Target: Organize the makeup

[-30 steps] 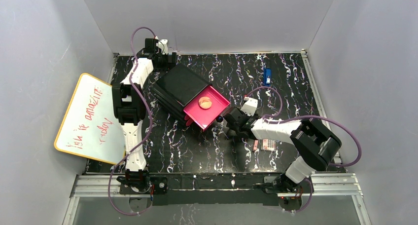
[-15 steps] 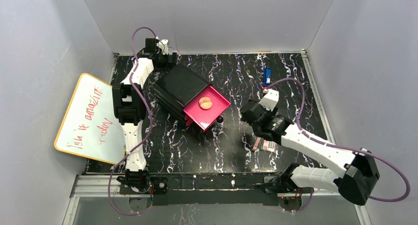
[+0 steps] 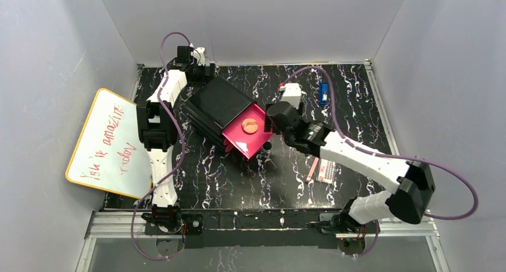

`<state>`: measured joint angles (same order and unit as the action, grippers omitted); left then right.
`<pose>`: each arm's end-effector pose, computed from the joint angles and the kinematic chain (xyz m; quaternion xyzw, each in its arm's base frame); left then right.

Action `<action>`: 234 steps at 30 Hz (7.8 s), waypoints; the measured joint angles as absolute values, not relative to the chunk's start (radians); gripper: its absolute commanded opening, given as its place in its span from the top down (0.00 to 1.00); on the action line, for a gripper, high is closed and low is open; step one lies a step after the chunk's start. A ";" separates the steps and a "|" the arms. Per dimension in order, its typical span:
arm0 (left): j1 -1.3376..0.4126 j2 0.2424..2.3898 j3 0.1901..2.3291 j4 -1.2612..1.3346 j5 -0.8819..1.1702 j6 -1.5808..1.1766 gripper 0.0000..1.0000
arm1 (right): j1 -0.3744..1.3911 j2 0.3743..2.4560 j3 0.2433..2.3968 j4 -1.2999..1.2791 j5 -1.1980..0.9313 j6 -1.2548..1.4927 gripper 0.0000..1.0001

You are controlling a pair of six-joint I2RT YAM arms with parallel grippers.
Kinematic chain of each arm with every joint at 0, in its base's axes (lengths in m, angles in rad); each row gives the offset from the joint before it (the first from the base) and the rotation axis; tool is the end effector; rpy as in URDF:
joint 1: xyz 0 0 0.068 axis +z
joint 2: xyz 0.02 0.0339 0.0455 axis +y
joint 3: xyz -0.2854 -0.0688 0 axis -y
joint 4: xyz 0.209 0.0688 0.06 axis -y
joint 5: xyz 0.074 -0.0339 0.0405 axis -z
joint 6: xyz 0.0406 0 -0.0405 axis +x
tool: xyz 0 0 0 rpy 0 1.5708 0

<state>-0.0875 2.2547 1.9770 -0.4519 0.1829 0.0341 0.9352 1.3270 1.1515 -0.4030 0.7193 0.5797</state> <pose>0.5001 -0.0513 0.2592 0.0925 0.9051 -0.0942 0.4042 0.1729 0.1892 0.3559 0.0194 0.8398 0.0813 0.5364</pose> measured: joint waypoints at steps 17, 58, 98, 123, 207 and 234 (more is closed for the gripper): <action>-0.088 2.255 1.979 -0.454 0.182 0.035 0.02 | 0.990 1.524 1.293 -0.276 0.392 0.344 0.42; -0.089 2.255 1.980 -0.458 0.176 0.042 0.02 | 1.008 1.577 1.328 -0.405 0.151 0.231 0.12; -0.110 2.271 1.995 -0.466 0.150 0.054 0.02 | 1.007 1.415 1.039 -0.424 0.118 0.070 0.05; -0.099 2.273 1.999 -0.454 0.117 0.067 0.02 | 0.997 1.660 1.351 -0.306 0.176 -0.065 0.02; -0.128 2.320 2.019 -0.488 0.131 0.078 0.02 | 0.956 1.720 1.026 0.295 0.177 0.076 0.65; -0.136 2.336 2.025 -0.501 0.130 0.080 0.01 | 1.006 1.291 0.712 0.067 0.204 0.122 0.63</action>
